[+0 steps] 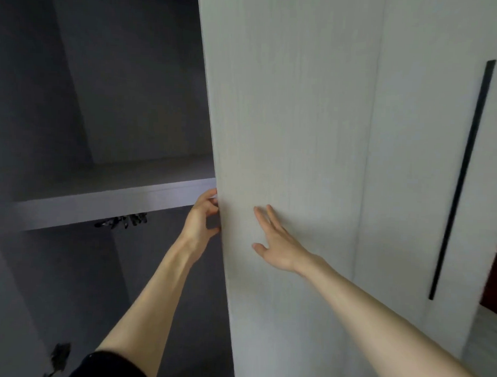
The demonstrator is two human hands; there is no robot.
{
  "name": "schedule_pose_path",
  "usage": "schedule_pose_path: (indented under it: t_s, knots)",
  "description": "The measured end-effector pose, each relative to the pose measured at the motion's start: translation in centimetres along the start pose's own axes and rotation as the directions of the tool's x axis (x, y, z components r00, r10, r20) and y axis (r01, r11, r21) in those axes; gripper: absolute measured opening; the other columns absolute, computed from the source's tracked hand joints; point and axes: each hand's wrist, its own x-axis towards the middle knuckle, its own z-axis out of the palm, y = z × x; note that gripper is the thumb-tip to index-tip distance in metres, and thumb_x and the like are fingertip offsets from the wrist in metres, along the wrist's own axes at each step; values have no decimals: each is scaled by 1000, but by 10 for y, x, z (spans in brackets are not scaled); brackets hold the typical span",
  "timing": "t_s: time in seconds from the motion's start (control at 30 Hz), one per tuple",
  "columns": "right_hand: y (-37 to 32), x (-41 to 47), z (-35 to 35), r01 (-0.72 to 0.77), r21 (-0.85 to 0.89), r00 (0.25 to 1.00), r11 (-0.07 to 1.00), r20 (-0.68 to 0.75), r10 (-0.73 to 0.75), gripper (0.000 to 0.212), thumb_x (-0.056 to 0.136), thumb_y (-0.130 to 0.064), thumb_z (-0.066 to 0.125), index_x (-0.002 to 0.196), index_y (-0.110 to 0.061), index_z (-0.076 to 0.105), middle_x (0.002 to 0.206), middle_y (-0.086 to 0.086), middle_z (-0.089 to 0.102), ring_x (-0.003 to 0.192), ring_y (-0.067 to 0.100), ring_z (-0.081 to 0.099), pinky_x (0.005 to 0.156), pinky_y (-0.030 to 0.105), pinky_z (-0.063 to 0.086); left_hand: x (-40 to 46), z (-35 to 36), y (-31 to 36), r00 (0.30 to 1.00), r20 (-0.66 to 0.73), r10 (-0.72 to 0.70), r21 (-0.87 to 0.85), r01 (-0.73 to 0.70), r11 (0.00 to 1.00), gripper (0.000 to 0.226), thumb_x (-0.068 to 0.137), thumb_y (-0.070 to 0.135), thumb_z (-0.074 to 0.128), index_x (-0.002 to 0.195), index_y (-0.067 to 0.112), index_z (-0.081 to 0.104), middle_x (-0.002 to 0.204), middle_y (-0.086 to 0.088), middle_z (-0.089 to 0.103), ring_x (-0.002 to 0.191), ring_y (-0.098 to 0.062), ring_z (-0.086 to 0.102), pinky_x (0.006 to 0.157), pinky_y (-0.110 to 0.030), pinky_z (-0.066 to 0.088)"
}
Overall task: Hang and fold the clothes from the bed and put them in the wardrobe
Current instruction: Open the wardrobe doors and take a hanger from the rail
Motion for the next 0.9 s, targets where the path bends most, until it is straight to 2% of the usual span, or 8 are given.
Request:
schedule_pose_path:
  t_s: [0.07,0.13,0.3,0.43,0.53,0.6,0.7,0.9]
  knots:
    - [-4,-13,7,-10,-27,999,1000,31,11,78,97,-30,48,149,-35,-10,152,-5,-33,146,17,12,114,30,21,-9,-3,2,999,50,-9,-37,11,999,47,79,2,31,111,21,59,86,12,66,103,-17,50,88,-45,43]
    - [-6,-26,12,-22,-3,999,1000,31,22,81,95,-34,52,149,-36,-9,150,-4,-36,144,18,18,111,28,23,-23,-5,2,992,128,2,-55,5,998,51,77,1,29,118,17,56,100,4,64,105,-20,49,90,-47,44]
    - [-5,-69,5,-32,226,998,974,-38,42,87,89,-31,63,150,-32,1,155,-6,-24,140,0,-2,111,18,8,-67,2,12,948,319,12,-107,23,994,64,64,10,38,125,13,56,114,-6,60,102,-21,55,92,-51,47]
    - [-5,-115,-9,-66,401,997,914,-19,81,89,88,-18,65,151,-27,3,157,-6,-14,145,13,12,117,34,23,-98,24,21,912,411,6,-118,47,992,65,62,12,39,124,15,57,112,-5,63,102,-21,58,91,-51,49]
    - [-2,-155,-22,-85,514,995,853,-2,101,79,89,-9,62,150,-22,13,158,-6,3,139,15,30,98,6,35,-124,48,25,904,427,2,-100,45,994,65,63,14,40,127,12,54,118,-8,60,107,-25,54,94,-52,47]
    - [3,-181,-27,-111,507,994,855,47,101,71,92,-9,59,149,-23,19,155,-9,17,136,11,35,87,-1,36,-137,63,25,902,432,14,-101,34,994,62,64,14,41,125,15,55,114,-3,62,105,-22,56,93,-50,48]
    - [11,-216,-34,-143,533,990,834,94,109,69,94,-6,53,149,-25,16,147,-15,26,134,10,38,92,6,37,-157,89,27,885,466,18,-112,39,993,57,65,15,41,119,22,58,110,5,66,102,-16,58,91,-44,49]
    - [32,-275,-66,-189,699,972,690,34,231,55,98,-6,44,147,-24,26,145,-10,33,129,10,43,103,31,41,-194,156,32,857,514,-33,-87,90,992,66,65,16,43,130,21,52,131,-3,52,118,-19,50,99,-46,46]
